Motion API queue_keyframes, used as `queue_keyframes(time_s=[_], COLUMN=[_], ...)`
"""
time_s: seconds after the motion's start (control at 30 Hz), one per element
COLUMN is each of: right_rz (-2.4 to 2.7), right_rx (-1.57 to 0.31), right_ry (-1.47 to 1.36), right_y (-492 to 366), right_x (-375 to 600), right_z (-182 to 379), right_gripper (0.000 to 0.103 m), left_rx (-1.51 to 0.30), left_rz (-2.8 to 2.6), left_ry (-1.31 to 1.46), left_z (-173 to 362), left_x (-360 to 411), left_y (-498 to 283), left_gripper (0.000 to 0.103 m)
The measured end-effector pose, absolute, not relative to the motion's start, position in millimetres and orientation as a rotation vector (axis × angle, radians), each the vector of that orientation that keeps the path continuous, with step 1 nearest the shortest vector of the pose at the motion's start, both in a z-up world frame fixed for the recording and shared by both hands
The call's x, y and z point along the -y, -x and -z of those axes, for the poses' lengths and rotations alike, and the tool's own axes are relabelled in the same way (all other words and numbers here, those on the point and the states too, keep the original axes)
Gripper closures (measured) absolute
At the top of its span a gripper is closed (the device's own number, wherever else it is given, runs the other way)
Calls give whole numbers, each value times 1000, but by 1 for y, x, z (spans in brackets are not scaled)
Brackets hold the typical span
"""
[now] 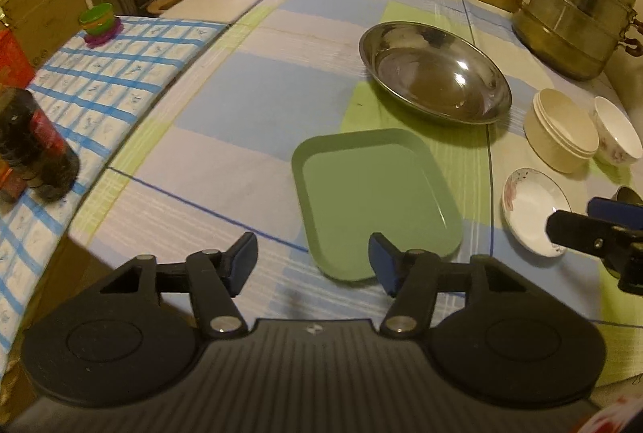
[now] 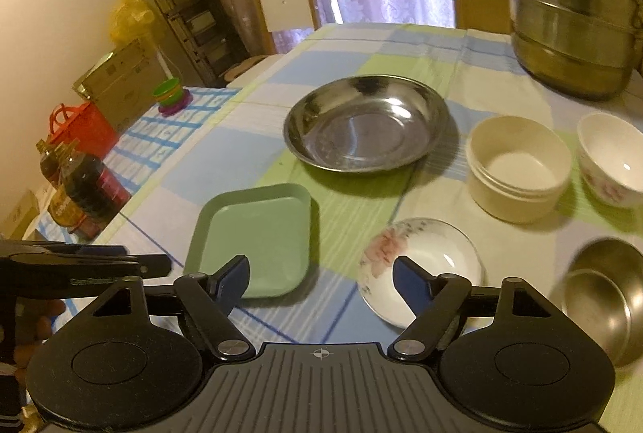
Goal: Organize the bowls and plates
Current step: 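Move the right gripper toward the green square plastic plate's rim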
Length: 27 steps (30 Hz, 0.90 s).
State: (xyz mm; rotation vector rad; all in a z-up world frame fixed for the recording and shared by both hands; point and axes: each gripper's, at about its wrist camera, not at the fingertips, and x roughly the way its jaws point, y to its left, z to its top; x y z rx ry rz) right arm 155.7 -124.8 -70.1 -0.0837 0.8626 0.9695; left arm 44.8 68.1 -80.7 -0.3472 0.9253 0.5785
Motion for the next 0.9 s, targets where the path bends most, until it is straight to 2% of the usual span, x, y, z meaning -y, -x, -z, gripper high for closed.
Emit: queue_keyframes(time_s=[0.5,0.9], right_rz=[-989,-976], right_rx=[-921,-954], right_ry=[141,156], right_y=[-169,-183], right_x=[55,38], right_z=[111,135], right_gripper=[59,74], left_rx=[-950,-972], left_rz=[-523,-503], left_ry=[380,350], left_z=[113,123], left_x=[-102,-105], left_y=[-65,-78], left_gripper=[68,83])
